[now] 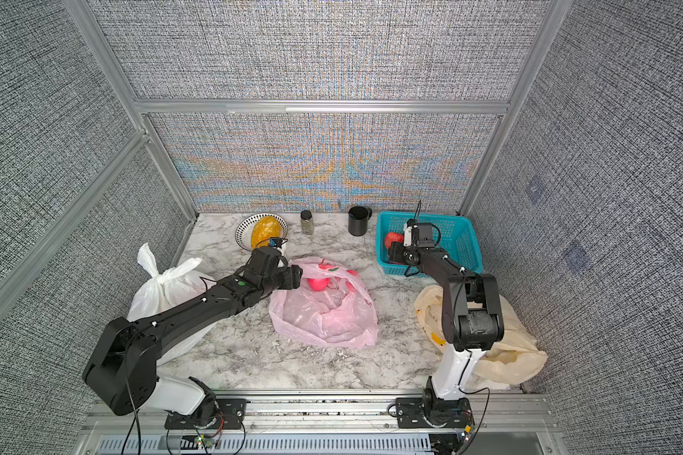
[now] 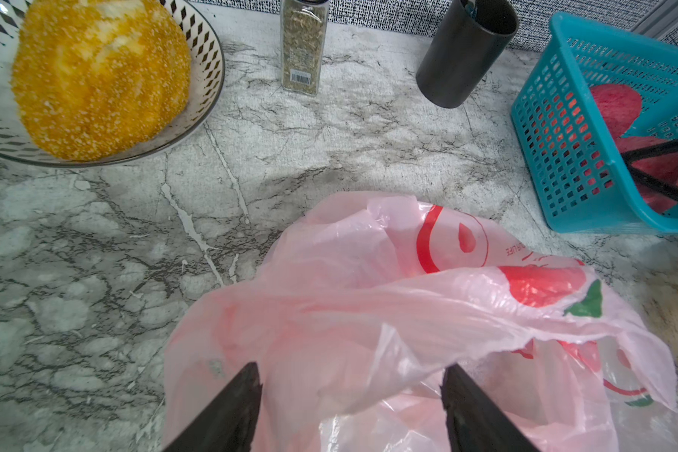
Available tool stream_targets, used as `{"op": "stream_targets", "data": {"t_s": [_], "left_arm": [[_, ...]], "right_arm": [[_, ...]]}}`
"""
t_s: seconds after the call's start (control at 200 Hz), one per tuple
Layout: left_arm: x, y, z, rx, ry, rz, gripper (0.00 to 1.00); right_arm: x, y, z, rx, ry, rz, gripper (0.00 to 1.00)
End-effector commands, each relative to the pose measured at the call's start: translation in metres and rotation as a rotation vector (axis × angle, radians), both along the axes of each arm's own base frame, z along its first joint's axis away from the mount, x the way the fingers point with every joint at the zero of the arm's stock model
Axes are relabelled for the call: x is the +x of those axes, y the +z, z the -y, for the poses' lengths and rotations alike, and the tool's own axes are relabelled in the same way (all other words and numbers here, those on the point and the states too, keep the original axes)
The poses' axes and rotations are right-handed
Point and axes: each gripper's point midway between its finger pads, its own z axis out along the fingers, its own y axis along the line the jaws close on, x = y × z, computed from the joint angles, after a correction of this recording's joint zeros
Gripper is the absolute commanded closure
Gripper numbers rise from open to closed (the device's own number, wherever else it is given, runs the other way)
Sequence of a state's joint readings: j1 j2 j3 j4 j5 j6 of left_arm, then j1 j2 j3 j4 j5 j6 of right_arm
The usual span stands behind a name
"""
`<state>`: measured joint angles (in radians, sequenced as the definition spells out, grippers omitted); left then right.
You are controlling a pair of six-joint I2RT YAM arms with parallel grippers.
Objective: Untie the knot of a plastic bag & take out the apple
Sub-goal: Place the apple in the basket.
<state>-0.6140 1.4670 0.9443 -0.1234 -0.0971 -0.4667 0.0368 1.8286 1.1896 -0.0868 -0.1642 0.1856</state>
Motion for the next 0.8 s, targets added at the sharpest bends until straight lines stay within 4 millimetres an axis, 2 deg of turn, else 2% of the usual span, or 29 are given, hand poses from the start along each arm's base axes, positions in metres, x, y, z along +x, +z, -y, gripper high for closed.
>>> {"op": "stream_targets", "data": {"t_s": [0.0, 0.085, 0.3, 0.42, 0.505, 0.661, 0.796], "left_arm": [[0.001, 0.002, 0.003, 0.005, -0.019, 0.006, 0.36], [0.001, 0.003, 0.003, 0.006, -0.020, 0.007, 0.43], [0.002, 0.003, 0.004, 0.014, -0.023, 0.005, 0.47], [0.002, 0.005, 0.004, 0.015, -0.030, 0.009, 0.49], [0.002, 0.007, 0.005, 0.013, -0.037, 0.012, 0.54], [0.002, 0.011, 0.008, 0.000, -0.048, 0.024, 0.65], [0.002, 0.017, 0.011, -0.018, -0.058, 0.041, 0.74]], "right_arm": [[0.002, -0.003, -0.002, 0.017, -0.001, 0.002, 0.23], [0.002, -0.003, -0.004, 0.018, 0.002, 0.002, 0.19], [0.003, 0.007, -0.005, 0.016, 0.002, 0.019, 0.12], [0.003, 0.029, -0.008, 0.008, 0.004, 0.060, 0.07], [0.001, 0.056, -0.013, 0.008, 0.017, 0.109, 0.02], [-0.015, 0.099, -0.045, 0.055, 0.111, 0.180, 0.02], [-0.049, 0.119, -0.095, 0.086, 0.240, 0.197, 0.02]]}}
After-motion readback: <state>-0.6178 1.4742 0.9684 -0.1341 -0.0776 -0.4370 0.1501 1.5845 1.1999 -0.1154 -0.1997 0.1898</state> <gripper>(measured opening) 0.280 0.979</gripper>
